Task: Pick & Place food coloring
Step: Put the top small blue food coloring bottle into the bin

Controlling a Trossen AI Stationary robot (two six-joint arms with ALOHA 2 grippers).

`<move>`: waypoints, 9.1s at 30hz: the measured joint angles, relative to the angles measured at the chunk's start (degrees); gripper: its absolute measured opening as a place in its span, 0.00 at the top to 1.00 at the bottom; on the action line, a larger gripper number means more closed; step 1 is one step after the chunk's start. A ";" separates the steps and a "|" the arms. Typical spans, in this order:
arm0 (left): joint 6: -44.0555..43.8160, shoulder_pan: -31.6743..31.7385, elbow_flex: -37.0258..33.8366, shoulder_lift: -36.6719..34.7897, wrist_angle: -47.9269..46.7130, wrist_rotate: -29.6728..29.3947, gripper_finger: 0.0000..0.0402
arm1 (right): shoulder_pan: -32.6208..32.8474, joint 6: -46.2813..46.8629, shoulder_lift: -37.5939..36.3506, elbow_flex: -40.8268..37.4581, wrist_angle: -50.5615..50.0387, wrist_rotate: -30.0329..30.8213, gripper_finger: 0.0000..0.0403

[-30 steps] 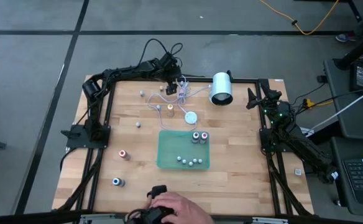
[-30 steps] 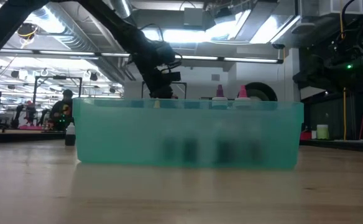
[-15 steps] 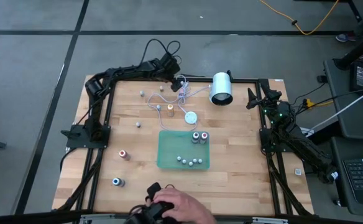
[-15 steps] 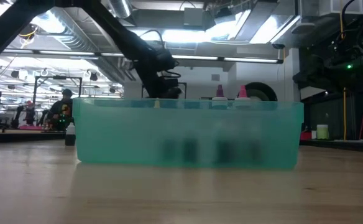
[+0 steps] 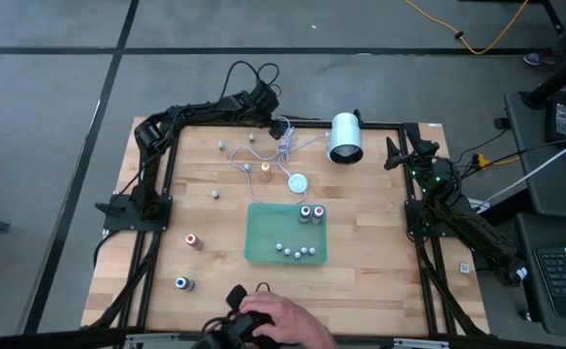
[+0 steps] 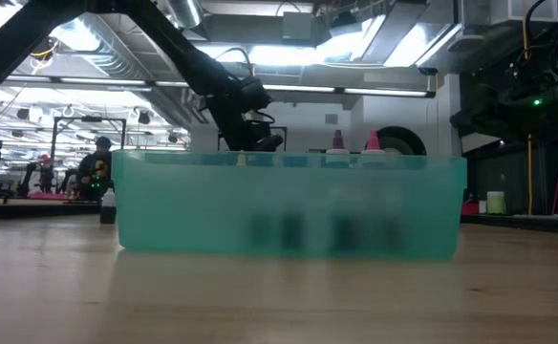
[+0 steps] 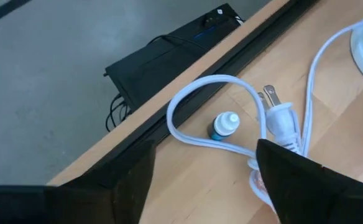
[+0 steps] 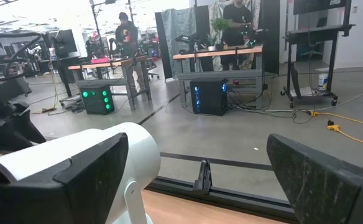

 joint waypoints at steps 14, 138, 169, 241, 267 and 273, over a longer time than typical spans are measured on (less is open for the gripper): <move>-5.36 -0.26 0.00 0.00 0.07 -0.38 0.53 | 0.01 -0.02 0.00 0.00 0.00 0.00 0.05; -1.64 -3.39 3.72 8.33 7.61 -1.79 0.67 | 0.00 -0.02 0.04 0.00 0.00 0.00 0.05; -2.24 -2.50 3.72 8.37 6.91 0.14 0.67 | 0.01 -0.01 0.04 0.00 -0.01 0.00 0.05; -4.80 -2.71 3.74 8.08 6.35 0.98 0.90 | 0.02 -0.01 0.03 0.01 -0.01 0.00 0.05; -2.76 -2.25 3.74 6.03 4.61 1.54 0.86 | 0.00 0.00 0.04 0.00 -0.02 0.00 0.05; -1.87 -2.27 3.74 6.03 5.74 3.17 0.73 | 0.00 -0.02 0.03 0.00 -0.01 0.00 0.05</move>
